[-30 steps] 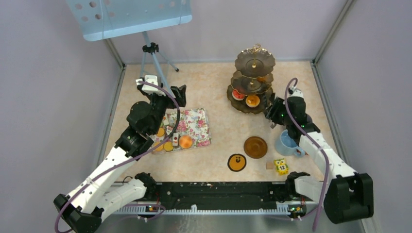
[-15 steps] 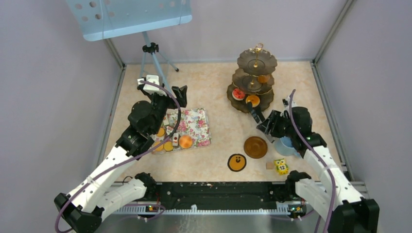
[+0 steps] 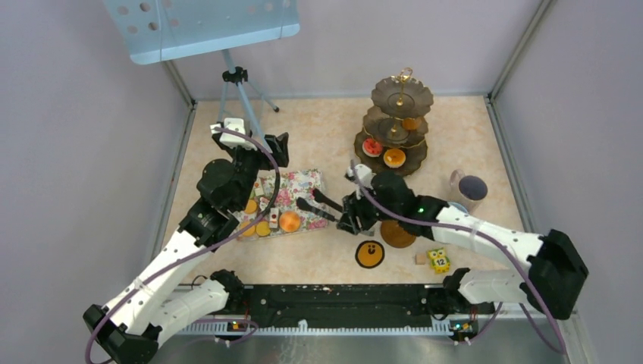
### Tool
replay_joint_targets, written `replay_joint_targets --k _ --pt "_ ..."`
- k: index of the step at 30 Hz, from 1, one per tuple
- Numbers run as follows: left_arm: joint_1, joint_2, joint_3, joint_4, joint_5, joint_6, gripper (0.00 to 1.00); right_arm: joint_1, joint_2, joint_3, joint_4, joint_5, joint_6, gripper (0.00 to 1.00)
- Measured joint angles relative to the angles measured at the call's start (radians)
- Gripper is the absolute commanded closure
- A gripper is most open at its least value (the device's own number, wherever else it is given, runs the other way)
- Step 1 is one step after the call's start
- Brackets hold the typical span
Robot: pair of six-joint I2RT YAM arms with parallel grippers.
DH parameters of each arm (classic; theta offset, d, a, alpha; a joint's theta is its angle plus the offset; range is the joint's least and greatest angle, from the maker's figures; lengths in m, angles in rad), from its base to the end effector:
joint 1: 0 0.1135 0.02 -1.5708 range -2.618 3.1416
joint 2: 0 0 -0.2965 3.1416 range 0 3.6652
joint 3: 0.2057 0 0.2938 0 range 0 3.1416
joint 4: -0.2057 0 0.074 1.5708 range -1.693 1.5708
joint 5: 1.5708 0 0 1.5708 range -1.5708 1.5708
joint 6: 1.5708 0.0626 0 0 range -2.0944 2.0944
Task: Serve the afternoon tea
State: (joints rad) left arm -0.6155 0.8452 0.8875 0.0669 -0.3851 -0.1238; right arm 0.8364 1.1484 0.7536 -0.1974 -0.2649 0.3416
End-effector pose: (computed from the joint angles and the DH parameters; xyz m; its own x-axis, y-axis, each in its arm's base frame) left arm 0.2090 -0.1190 0.4218 0.0599 -0.1825 -0.9814 0.2394 0.9571 -0.1634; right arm 0.1879 0.2326 0.2537 -0.6412 -0.2277 -0.7328 -0.6868 0.5963 0.4157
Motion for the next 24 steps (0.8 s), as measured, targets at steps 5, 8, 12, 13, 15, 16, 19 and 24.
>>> replay_joint_targets --k 5,8,12,13,15,16,19,24 --pt "0.001 -0.019 0.000 0.000 -0.017 0.007 0.01 0.145 0.184 0.117 0.016 0.103 -0.135 0.50" --pt "0.002 -0.024 0.000 0.001 -0.024 0.012 0.01 0.196 0.249 0.141 0.033 0.142 -0.188 0.49" --pt "0.003 -0.025 0.000 0.000 -0.024 0.015 0.01 0.225 0.280 0.145 0.032 0.166 -0.226 0.49" --pt "0.002 -0.025 0.000 0.000 -0.024 0.015 0.01 0.229 0.285 0.145 0.032 0.171 -0.232 0.48" --pt "0.003 -0.025 0.000 0.000 -0.024 0.015 0.01 0.237 0.299 0.149 0.027 0.187 -0.245 0.48" --pt "0.003 -0.025 0.000 0.000 -0.024 0.015 0.01 0.241 0.304 0.152 0.025 0.193 -0.248 0.48" --pt "0.005 -0.025 0.000 0.001 -0.024 0.015 0.01 0.254 0.319 0.158 0.014 0.214 -0.259 0.47" --pt "0.005 -0.025 0.000 0.001 -0.024 0.015 0.01 0.263 0.342 0.173 0.012 0.239 -0.266 0.47"
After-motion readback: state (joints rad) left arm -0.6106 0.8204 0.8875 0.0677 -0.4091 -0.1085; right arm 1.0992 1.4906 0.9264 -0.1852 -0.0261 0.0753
